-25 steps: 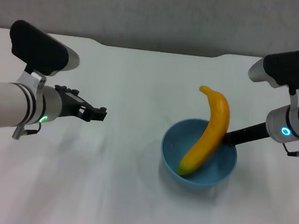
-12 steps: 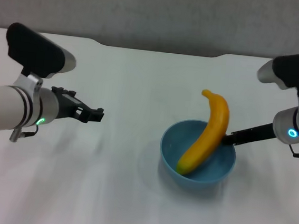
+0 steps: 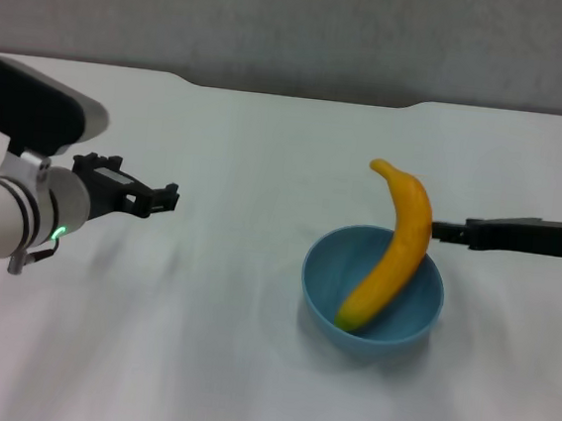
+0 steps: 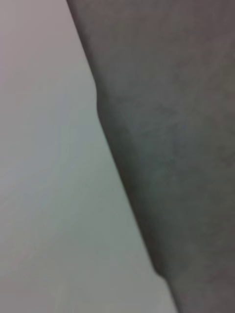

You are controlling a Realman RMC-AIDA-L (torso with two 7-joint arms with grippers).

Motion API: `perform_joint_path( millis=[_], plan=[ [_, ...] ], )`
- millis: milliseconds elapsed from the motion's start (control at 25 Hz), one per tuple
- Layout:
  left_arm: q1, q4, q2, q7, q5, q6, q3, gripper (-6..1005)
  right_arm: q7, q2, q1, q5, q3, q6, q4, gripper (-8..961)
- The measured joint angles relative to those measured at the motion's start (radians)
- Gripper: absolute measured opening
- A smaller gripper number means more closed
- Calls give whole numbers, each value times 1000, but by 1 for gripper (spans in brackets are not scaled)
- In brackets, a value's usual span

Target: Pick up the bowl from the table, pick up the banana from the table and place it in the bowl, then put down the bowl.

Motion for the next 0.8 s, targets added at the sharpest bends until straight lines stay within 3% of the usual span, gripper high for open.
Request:
perform_joint_path(
  millis=[160, 400, 600, 800],
  plan=[
    [35, 33, 2, 6, -67, 142, 31, 897, -154, -1, -94, 199, 0, 12, -41, 607],
    [76, 117, 5, 11, -102, 425, 175, 896, -467, 1, -207, 518, 0, 58, -15, 604],
    [96, 200, 1, -53, -104, 663, 290, 891, -836, 2, -234, 890, 12, 55, 155, 599],
    [75, 286, 3, -205, -104, 694, 301, 891, -1257, 3, -236, 1295, 11, -91, 382, 593]
  ],
)
